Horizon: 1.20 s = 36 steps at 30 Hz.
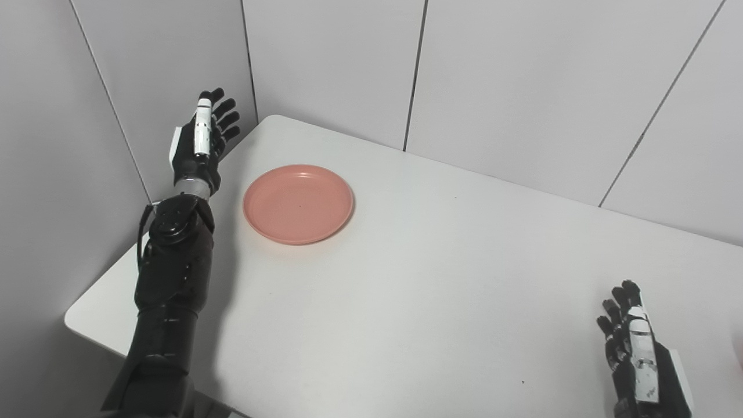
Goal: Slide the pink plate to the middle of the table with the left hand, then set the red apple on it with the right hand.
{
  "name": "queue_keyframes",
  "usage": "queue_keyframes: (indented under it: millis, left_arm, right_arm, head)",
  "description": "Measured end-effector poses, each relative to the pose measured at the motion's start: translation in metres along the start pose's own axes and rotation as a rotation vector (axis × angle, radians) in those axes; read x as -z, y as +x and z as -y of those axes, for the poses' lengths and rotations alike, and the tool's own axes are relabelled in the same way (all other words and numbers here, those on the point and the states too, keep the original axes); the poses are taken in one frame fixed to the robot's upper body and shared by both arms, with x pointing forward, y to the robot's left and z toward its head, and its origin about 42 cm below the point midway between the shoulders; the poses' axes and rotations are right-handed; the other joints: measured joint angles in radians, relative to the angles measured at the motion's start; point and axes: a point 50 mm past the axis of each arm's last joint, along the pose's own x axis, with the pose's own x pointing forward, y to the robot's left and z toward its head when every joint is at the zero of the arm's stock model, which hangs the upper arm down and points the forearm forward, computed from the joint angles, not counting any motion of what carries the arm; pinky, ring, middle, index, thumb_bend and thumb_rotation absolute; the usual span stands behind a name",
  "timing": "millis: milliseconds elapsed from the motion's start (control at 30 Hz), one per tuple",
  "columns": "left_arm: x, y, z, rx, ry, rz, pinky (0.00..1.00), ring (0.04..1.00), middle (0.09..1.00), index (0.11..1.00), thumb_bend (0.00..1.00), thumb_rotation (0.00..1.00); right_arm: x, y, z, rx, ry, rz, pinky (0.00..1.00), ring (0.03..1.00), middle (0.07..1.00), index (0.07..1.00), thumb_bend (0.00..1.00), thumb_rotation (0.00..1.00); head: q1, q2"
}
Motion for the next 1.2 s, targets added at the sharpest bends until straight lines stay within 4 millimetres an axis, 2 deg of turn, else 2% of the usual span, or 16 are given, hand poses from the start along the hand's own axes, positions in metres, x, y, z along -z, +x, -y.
queue_keyframes:
  millis: [267,800,1200]
  left_arm:
    - [0.021,-0.004,-0.009,-0.020,0.003,-0.054,0.88,0.868,0.873,0.857,0.32,1.00]
    - [0.057,-0.012,-0.020,-0.012,0.009,-0.126,0.88,0.888,0.885,0.863,0.36,1.00]
    - [0.064,-0.017,-0.015,0.015,0.024,-0.110,0.88,0.872,0.868,0.844,0.35,1.00]
  right_arm:
    - [-0.001,0.000,0.001,-0.001,-0.001,0.002,1.00,1.000,1.000,1.000,0.06,1.00]
    - [-0.002,-0.001,0.003,0.000,-0.005,0.002,1.00,1.000,1.000,1.000,0.05,1.00]
    - [-0.002,-0.001,0.003,-0.004,0.000,0.003,1.00,1.000,1.000,1.000,0.05,1.00]
  head:
    - [0.002,0.003]
    - [0.002,0.011]
    - [0.003,0.014]
